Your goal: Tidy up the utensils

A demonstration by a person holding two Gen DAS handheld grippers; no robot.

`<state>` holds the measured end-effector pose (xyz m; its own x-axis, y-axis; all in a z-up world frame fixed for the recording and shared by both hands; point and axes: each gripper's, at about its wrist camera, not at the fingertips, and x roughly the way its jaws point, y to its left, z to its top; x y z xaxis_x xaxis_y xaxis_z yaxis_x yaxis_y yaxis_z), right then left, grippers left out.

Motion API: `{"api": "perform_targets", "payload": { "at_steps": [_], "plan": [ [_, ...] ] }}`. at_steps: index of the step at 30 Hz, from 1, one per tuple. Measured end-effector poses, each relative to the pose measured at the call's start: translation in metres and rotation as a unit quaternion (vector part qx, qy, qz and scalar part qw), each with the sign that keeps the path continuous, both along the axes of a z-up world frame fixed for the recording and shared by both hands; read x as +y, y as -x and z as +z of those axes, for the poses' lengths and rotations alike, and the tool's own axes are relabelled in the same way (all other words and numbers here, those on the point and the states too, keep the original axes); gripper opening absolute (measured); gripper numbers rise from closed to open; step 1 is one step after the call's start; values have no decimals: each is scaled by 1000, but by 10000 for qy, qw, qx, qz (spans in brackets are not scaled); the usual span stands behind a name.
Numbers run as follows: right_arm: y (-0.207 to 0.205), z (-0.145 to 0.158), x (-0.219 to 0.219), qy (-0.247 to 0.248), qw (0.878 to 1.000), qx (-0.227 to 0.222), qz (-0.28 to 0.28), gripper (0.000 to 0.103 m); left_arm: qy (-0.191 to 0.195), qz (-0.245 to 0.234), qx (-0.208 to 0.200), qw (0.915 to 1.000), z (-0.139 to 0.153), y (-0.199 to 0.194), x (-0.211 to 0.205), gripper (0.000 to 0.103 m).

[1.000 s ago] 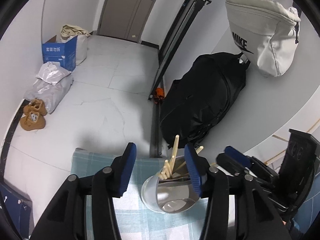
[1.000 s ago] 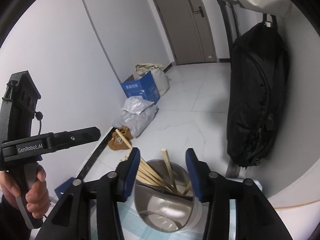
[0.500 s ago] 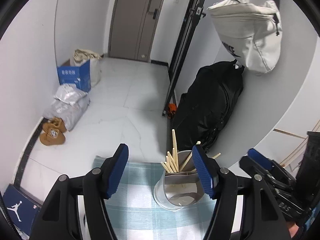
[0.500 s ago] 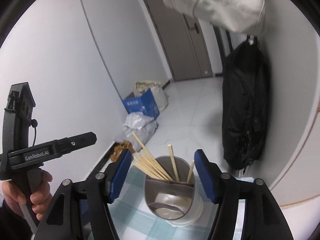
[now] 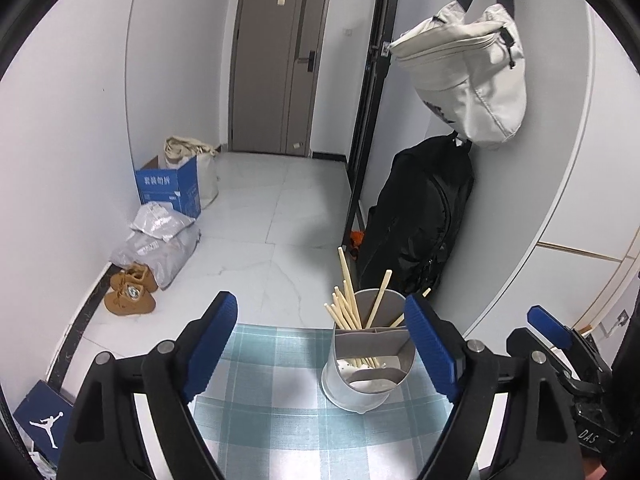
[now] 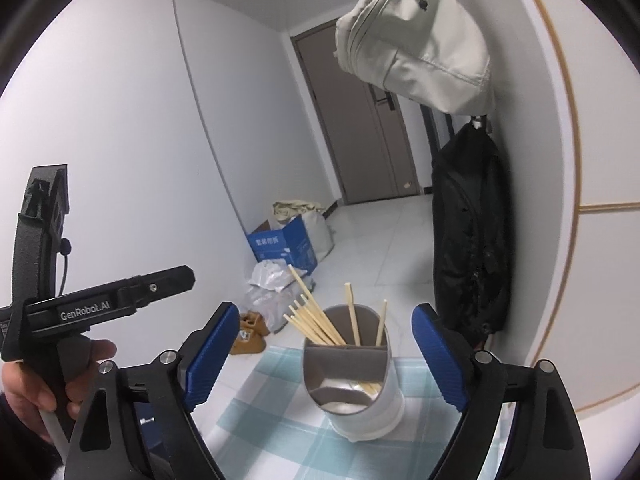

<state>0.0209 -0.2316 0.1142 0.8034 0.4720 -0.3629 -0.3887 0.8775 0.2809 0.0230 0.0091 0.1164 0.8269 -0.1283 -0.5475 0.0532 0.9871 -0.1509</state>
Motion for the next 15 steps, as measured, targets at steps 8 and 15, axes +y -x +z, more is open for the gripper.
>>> {"api": "perform_targets", "payload": {
  "at_steps": [8,15],
  "plan": [
    [31,-10,-13,-41,9987,-420,-271,100,-136,134,-495,9986,-10,28,-2,83],
    [57,-31,-12,213,9965,-744,-322,103,-118,348,-654,9972,-31,45,1,84]
  ]
}}
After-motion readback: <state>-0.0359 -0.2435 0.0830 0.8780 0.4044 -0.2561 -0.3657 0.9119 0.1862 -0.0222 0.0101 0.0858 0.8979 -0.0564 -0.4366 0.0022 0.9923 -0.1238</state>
